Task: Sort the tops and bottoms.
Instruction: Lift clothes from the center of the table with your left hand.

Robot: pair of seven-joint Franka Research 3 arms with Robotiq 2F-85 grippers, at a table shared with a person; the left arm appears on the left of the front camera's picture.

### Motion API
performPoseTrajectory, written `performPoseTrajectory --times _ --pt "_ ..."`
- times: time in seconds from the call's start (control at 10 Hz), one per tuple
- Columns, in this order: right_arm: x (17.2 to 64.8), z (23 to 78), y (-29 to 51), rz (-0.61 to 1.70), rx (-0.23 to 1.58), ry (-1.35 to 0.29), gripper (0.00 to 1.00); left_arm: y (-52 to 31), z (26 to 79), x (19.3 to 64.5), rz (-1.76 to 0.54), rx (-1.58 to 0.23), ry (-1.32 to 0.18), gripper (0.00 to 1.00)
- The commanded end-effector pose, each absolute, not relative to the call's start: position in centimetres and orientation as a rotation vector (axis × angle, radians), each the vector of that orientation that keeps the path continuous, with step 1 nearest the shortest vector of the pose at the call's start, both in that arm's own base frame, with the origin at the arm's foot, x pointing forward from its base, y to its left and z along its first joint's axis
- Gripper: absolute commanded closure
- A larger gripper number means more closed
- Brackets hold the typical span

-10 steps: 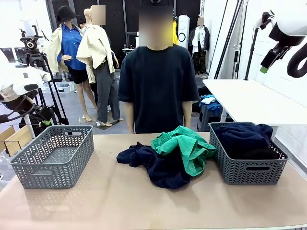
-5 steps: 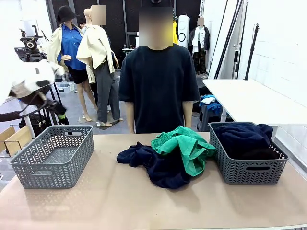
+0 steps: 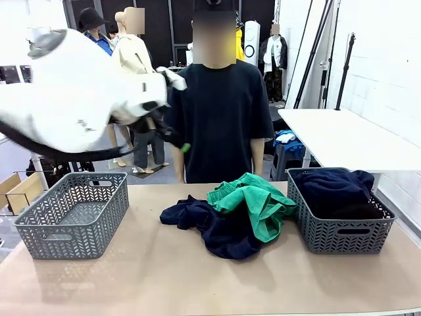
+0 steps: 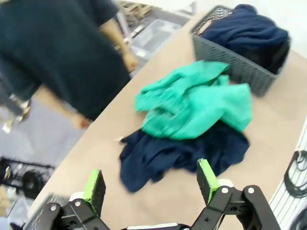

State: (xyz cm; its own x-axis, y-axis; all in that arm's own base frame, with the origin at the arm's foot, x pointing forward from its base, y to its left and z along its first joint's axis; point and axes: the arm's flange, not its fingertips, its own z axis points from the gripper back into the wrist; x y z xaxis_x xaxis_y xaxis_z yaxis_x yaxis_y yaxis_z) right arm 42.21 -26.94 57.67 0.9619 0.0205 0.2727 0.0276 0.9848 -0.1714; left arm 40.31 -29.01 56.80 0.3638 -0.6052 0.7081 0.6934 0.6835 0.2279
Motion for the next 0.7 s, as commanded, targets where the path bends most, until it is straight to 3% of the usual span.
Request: performPoseTrajectory --times 0.0,0.4,0.6 --pt "40.8 55.4 -27.2 -0.069 -0.116 -0.265 0.0 -34.2 56.6 45.4 -0.93 -0.225 -0.79 0.0" --pt "39.3 51.0 -28.2 -0.112 -0.032 -0.213 0.0 -45.0 51.6 48.2 -1.044 -0.276 -0.665 0.0" --pt "39.2 50.1 -28.0 -0.087 0.016 -0.23 0.0 -44.4 50.9 47.2 -1.0 -0.267 -0.697 0.0"
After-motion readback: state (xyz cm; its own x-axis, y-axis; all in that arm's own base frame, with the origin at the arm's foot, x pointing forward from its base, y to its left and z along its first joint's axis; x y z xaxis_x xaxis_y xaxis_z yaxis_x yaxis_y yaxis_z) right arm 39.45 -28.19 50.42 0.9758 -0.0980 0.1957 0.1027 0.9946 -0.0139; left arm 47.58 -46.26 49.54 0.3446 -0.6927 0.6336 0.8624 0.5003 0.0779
